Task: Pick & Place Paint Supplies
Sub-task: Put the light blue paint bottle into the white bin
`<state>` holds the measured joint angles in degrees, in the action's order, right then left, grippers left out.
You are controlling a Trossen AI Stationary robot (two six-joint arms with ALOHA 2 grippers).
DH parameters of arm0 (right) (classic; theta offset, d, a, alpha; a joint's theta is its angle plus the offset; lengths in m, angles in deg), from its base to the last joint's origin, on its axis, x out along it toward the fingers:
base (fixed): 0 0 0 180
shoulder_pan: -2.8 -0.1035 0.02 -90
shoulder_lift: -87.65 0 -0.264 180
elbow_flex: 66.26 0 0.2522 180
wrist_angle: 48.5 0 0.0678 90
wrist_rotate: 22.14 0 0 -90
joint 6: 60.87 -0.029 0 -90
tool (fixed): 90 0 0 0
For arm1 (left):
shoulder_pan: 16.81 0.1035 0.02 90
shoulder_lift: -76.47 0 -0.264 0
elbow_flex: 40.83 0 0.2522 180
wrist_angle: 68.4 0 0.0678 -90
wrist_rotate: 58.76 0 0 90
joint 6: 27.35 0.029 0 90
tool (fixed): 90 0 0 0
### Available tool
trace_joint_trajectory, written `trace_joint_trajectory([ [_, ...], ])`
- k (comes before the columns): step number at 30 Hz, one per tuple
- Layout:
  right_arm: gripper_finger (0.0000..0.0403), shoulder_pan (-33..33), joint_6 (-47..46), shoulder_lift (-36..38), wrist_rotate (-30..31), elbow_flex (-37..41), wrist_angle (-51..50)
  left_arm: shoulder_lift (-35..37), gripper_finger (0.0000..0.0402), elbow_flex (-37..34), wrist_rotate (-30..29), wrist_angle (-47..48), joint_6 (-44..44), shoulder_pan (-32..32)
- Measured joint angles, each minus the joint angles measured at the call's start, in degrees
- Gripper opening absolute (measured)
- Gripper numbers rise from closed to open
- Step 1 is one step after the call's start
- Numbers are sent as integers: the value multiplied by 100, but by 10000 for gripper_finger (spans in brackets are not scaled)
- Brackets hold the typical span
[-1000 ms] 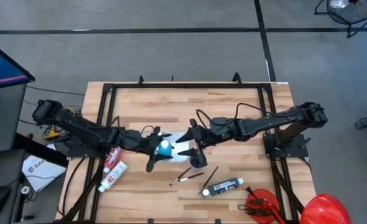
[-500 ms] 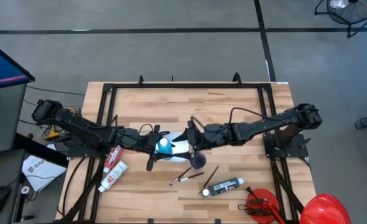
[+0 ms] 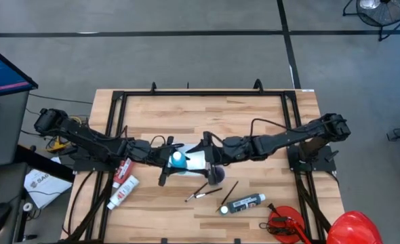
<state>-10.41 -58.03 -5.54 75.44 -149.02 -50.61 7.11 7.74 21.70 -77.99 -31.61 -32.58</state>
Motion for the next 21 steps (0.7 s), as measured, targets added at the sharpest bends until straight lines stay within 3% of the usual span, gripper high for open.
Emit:
trace_joint_trajectory([
  [9, 302, 389, -918, -568, -103, 7, 713, -4, 172, 0, -63, -3, 8, 4],
  [21, 302, 239, -535, -539, -28, 1, 1155, -35, 170, 11, 109, -45, 62, -7],
])
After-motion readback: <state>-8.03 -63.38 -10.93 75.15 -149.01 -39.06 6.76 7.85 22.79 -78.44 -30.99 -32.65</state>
